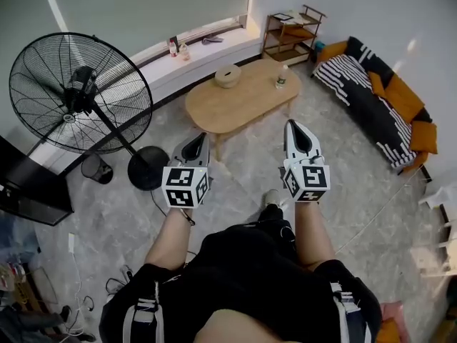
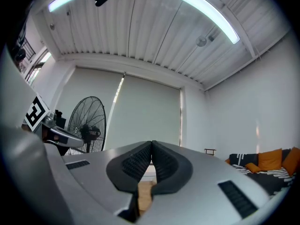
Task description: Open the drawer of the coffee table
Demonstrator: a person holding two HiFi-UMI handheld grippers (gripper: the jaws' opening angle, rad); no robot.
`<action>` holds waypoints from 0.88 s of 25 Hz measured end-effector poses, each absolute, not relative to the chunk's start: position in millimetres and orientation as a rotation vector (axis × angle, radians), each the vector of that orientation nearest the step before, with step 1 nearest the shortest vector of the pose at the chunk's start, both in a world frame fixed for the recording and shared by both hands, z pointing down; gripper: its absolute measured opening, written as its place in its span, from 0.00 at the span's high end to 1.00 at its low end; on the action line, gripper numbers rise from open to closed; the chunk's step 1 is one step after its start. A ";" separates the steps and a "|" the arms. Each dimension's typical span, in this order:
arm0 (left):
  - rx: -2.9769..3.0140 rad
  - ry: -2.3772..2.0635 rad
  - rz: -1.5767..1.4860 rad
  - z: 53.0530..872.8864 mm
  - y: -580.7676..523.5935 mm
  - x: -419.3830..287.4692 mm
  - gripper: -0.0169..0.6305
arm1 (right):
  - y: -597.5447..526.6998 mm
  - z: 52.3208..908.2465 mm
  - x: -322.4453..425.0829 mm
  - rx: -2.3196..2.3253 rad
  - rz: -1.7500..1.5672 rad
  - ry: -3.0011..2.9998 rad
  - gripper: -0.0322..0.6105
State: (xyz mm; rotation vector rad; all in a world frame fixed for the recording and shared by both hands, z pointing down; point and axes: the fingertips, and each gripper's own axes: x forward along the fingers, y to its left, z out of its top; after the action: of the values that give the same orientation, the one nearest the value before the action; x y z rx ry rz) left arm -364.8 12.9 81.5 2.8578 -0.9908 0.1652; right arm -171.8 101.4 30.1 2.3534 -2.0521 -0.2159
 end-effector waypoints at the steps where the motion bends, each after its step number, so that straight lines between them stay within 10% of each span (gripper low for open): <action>1: 2.860 -0.994 0.157 79.5 10.4 -365.6 0.94 | 98.8 27.4 -171.6 2.355 -0.225 -2.052 0.93; 22: 2.888 -1.162 0.172 83.1 -93.1 -263.3 0.94 | -25.5 38.0 -50.2 2.318 -0.287 -2.181 0.93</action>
State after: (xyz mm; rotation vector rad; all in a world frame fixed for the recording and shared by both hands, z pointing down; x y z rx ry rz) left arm -263.3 -93.1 83.1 2.8881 -1.1619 0.1717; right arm -50.2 -25.5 38.0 2.3181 -2.1807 -0.2874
